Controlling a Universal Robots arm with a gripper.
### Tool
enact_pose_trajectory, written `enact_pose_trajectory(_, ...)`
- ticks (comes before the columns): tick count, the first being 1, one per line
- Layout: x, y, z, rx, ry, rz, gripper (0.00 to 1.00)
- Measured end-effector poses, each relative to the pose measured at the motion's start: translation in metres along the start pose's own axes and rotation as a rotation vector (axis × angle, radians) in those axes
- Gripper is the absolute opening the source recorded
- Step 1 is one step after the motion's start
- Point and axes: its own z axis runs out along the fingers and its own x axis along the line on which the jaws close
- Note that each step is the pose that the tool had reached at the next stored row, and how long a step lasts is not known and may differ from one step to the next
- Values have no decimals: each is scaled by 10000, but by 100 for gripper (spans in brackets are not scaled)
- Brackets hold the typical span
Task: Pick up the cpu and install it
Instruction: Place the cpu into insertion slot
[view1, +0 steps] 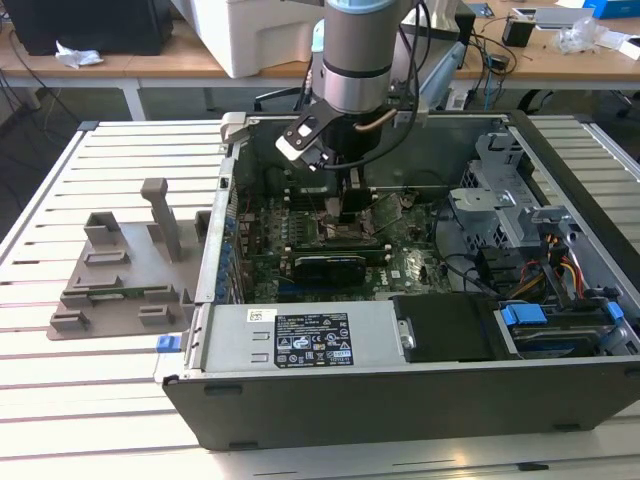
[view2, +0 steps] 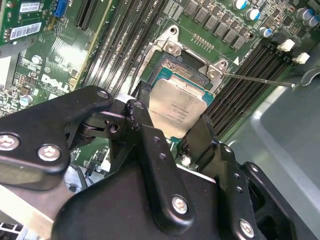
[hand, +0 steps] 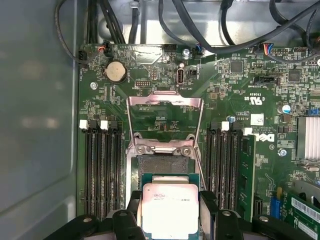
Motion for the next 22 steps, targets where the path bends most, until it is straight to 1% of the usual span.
enact_pose_trajectory(2, 2, -4, 37, -1, 0, 3, 54)
enact_pose_trajectory(4, 15, -44, 70, 0, 0, 1, 54)
enact_pose_trajectory(5, 29, -50, 92, 1, -3, 1, 54)
enact_pose_trajectory(6, 65, -49, 130, 1, -5, -2, 54)
enact_pose_trajectory(7, 95, -44, 158, 0, -30, -5, 54)
enact_pose_trajectory(8, 109, -22, 181, 1, -99, -7, 54)
enact_pose_trajectory(9, 110, 5, 197, 1, -164, -6, 54)
enact_pose_trajectory(11, 108, 35, 218, 3, -239, -5, 54)
enact_pose_trajectory(13, 103, 38, 244, 3, -248, -6, 54)
enact_pose_trajectory(16, 88, 37, 331, 3, -249, -5, 54)
enact_pose_trajectory(22, 85, 37, 389, 3, -250, -6, 54)
